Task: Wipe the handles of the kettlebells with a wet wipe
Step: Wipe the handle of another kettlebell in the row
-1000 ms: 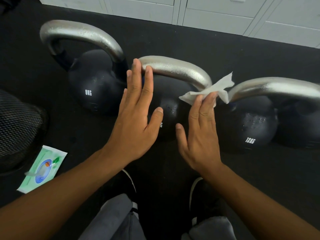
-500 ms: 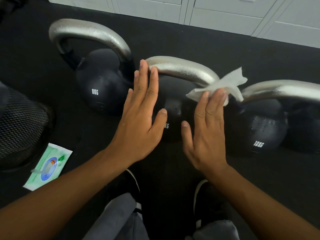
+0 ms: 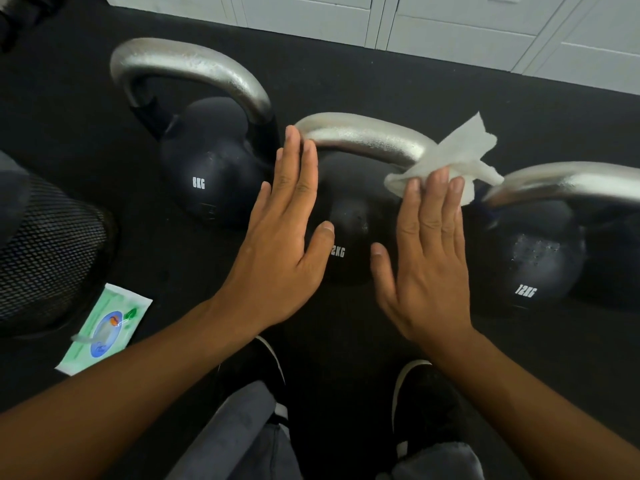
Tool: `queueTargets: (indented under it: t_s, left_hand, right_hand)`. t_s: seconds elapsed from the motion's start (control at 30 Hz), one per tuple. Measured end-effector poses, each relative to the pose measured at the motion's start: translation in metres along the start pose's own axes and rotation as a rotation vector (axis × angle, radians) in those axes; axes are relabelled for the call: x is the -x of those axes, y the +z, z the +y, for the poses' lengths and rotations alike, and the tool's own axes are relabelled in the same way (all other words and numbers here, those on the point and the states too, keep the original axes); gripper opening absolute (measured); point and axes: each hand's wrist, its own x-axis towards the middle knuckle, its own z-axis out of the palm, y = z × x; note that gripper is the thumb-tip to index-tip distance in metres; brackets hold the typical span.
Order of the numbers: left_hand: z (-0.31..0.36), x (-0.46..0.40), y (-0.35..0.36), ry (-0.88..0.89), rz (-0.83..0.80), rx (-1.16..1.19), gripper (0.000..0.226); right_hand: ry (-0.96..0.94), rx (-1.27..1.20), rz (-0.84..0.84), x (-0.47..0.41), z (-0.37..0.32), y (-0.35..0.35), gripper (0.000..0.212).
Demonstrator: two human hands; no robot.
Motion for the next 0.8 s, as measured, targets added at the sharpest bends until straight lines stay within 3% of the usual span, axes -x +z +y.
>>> queueTargets:
  t_s: [0.27, 0.63, 0.8]
  left_hand:
    - [0.003, 0.0, 0.003, -0.003, 0.018, 0.031, 0.082]
    - [-0.002, 0.001, 0.0, 0.022, 0.004, 0.021, 0.079]
    - [-0.001, 0.001, 0.001, 0.009, 0.015, 0.035, 0.076]
  right_hand:
    - [-0.146, 0.059, 0.007, -0.027, -0.021, -0.007, 0.071]
    - [-0.058, 0.034, -0.017, -0.012, -0.013, -0.007, 0.072]
    - [-0.186, 0.122, -0.027, -0.033, -0.025, -0.006, 0.074]
